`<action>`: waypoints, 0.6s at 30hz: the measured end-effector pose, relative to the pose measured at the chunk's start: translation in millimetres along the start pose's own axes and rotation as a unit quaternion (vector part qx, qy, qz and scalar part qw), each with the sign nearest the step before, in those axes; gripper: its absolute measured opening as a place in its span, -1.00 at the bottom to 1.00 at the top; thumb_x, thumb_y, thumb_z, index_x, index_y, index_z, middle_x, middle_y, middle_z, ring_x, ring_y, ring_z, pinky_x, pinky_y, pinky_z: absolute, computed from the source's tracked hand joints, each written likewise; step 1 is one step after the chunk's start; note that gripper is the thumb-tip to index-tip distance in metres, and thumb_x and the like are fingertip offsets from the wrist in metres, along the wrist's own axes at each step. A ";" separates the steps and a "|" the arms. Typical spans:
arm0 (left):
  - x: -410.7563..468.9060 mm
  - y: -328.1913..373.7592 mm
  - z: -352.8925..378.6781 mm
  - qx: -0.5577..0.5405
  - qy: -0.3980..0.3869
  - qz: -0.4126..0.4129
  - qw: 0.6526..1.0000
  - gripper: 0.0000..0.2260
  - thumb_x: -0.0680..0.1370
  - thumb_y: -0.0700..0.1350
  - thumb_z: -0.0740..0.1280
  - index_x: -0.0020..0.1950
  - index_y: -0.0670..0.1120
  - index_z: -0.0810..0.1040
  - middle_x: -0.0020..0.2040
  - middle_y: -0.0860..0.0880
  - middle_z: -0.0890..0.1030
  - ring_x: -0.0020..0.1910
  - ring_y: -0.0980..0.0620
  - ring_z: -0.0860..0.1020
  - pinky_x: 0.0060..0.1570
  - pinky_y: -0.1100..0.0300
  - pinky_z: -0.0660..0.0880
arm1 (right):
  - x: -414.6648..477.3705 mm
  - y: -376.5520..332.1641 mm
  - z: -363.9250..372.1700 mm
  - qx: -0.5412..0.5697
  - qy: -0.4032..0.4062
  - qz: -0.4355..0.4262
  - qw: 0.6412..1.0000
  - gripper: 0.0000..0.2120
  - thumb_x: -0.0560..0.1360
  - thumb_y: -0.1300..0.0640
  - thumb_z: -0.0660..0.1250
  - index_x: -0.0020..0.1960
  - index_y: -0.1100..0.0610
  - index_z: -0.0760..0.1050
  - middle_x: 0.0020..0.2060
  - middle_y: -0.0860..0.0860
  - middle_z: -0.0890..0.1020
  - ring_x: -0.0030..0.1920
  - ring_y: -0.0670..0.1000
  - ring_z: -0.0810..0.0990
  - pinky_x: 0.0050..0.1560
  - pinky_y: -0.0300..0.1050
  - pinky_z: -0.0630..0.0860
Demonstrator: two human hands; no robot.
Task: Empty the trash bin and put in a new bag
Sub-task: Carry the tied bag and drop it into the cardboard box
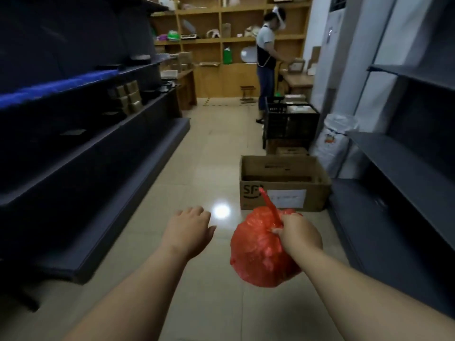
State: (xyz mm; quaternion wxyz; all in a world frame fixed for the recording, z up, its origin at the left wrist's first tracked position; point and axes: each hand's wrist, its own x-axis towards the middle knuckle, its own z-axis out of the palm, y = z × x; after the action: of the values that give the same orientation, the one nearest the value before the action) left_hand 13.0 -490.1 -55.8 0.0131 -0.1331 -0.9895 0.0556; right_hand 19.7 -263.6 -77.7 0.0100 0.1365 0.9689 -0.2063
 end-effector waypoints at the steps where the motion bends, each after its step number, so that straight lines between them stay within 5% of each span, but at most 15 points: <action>1: 21.0 -1.3 1.9 -0.002 0.001 0.016 1.000 -0.62 0.58 0.11 0.08 0.30 -0.05 0.40 0.29 -0.05 0.47 0.27 -0.08 0.43 0.22 0.06 0.34 | 13.4 0.9 -1.6 0.006 0.015 0.011 1.000 -0.71 0.50 -0.03 0.33 0.16 0.08 0.56 0.07 0.11 0.61 0.08 0.16 0.58 0.00 -0.02 0.51; 8: 143.5 11.3 17.3 -0.018 0.001 0.082 0.996 -0.62 0.58 0.10 0.09 0.29 -0.06 0.42 0.28 -0.05 0.48 0.26 -0.08 0.44 0.19 0.05 0.35 | 106.5 10.7 -16.9 0.009 0.066 0.062 0.996 -0.71 0.52 -0.01 0.31 0.16 0.10 0.56 0.10 0.09 0.58 0.12 0.15 0.55 0.01 -0.02 0.49; 12: 210.7 28.1 24.5 -0.015 0.007 0.105 0.994 -0.63 0.59 0.10 0.08 0.30 -0.05 0.41 0.30 -0.04 0.47 0.27 -0.06 0.43 0.19 0.08 0.35 | 167.0 25.1 -19.4 0.005 0.052 0.082 0.995 -0.69 0.52 -0.04 0.31 0.19 0.07 0.57 0.12 0.08 0.57 0.15 0.15 0.54 0.05 0.02 0.51; 18: 340.3 62.2 31.0 -0.002 0.013 0.115 0.993 -0.63 0.59 0.10 0.07 0.29 -0.05 0.42 0.30 -0.04 0.47 0.25 -0.06 0.45 0.19 0.09 0.37 | 292.6 60.5 -30.5 0.016 -0.005 0.124 0.992 -0.70 0.50 -0.06 0.33 0.11 0.11 0.60 0.04 0.10 0.64 0.06 0.14 0.60 -0.13 -0.08 0.46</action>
State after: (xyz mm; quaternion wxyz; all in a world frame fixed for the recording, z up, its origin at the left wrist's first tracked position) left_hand -300.0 -343.7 -89.9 0.0191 -0.2465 -0.9675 0.0533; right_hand -244.5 -122.1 -96.0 0.0386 0.2546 0.9410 -0.2198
